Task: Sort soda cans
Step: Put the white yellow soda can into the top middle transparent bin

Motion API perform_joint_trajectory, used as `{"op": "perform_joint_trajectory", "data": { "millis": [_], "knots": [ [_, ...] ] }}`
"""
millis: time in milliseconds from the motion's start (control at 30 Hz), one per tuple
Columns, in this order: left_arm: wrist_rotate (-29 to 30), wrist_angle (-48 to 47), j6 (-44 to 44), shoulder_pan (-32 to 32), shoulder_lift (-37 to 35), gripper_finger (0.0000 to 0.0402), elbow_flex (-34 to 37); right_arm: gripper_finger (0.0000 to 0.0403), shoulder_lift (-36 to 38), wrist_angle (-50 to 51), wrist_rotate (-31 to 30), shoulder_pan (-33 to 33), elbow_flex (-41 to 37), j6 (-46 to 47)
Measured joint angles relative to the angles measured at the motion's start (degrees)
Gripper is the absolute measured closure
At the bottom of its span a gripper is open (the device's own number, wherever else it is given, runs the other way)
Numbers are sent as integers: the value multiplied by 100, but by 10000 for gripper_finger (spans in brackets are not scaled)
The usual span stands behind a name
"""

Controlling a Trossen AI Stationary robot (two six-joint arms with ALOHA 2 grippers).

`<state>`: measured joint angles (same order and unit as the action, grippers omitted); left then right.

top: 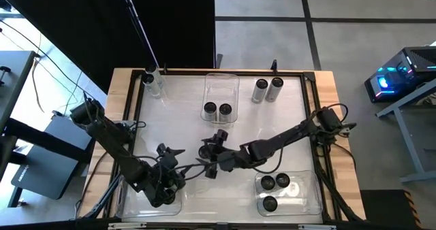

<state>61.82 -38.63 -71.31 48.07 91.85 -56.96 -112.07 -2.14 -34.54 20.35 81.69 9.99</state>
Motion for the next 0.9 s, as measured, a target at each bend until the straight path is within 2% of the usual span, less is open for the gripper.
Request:
{"op": "perform_joint_trajectory", "data": {
  "millis": [333,567,700,900],
  "knots": [
    [-39,536,688,-4,-41,80,18,61,-46,438,823,-281,0,394],
    [-82,872,1354,0,-432,80,23,64,-55,488,801,-232,0,198],
    [-18,894,1706,0,-792,80,23,80,-55,587,782,-228,0,299],
    [10,896,2048,-17,-1299,80,21,125,-55,724,830,-230,0,449]
  ]
}}
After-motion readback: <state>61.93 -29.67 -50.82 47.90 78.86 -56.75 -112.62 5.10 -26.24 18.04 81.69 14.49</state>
